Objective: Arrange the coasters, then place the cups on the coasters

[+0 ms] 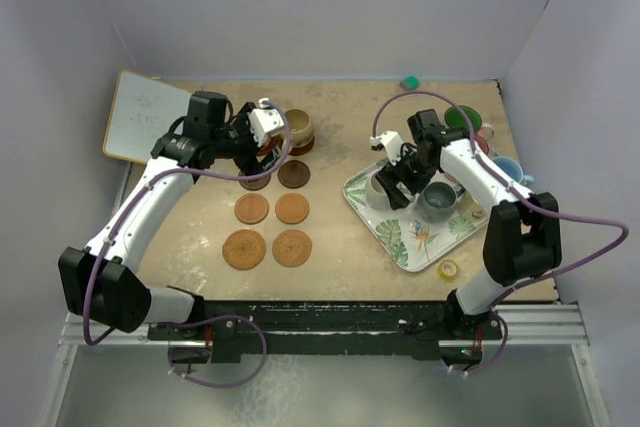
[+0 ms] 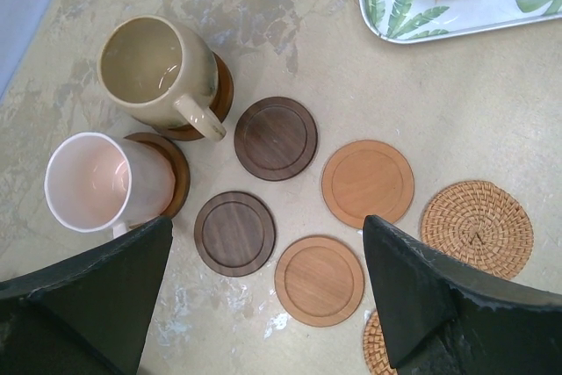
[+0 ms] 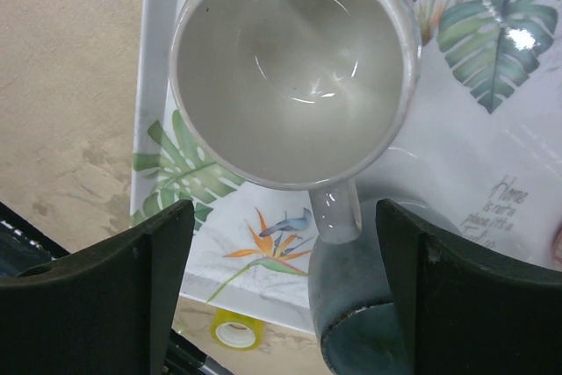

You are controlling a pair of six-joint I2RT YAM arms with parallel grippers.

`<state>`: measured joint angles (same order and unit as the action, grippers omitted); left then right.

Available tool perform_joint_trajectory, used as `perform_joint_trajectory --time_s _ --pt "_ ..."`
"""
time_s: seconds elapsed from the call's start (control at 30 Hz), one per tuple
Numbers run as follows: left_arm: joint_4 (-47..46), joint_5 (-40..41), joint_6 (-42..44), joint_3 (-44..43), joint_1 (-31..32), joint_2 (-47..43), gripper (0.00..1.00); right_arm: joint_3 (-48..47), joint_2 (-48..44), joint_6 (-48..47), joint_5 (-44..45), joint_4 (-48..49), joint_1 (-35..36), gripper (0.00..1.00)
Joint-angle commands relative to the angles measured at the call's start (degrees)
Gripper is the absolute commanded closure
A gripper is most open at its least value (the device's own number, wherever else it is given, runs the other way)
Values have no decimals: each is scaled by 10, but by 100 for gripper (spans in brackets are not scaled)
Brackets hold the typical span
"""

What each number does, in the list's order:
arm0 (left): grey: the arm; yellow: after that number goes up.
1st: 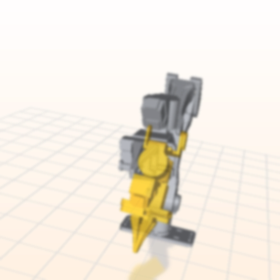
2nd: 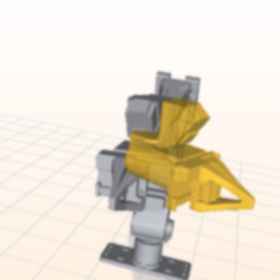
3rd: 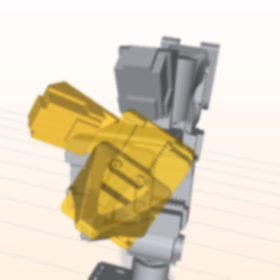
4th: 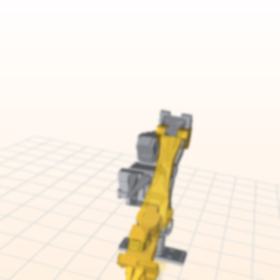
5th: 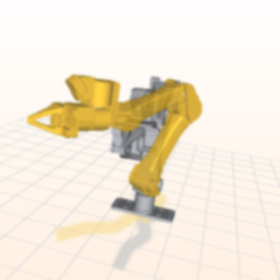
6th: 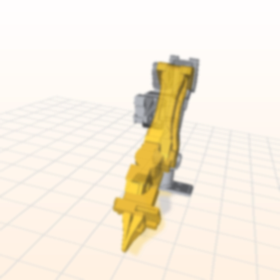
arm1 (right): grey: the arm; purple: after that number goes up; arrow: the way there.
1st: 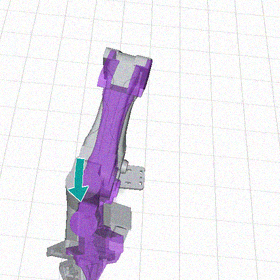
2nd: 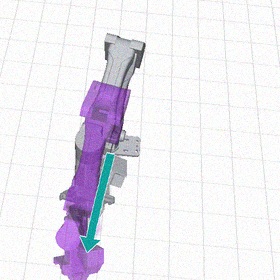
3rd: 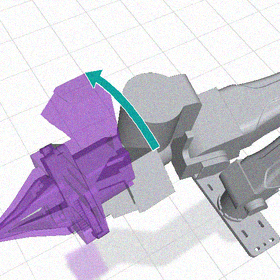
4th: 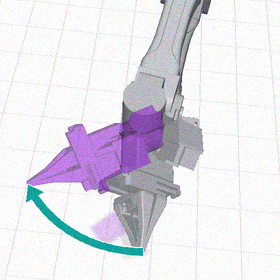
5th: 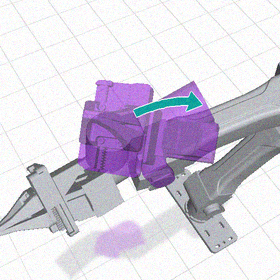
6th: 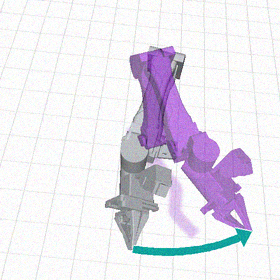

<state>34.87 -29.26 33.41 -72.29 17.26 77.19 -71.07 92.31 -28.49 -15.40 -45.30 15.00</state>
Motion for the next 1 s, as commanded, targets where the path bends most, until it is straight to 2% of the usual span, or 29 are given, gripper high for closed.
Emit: perform_joint_trajectory --time_s 0.0,0.53,0.83,0.97 --pt "-18 -13 -22 -11 -5 -9 14 7 -11 -9 -35 -9 3 15" --pt "-84 5 -102 -12 14 27 14 74 -66 17 -112 -22 13 19" --pt "-145 73 -191 -23 88 98 14 88 -71 -7 -187 -28 36 19" --pt "-172 79 -253 -27 102 136 14 77 -79 -23 -222 -50 37 19"
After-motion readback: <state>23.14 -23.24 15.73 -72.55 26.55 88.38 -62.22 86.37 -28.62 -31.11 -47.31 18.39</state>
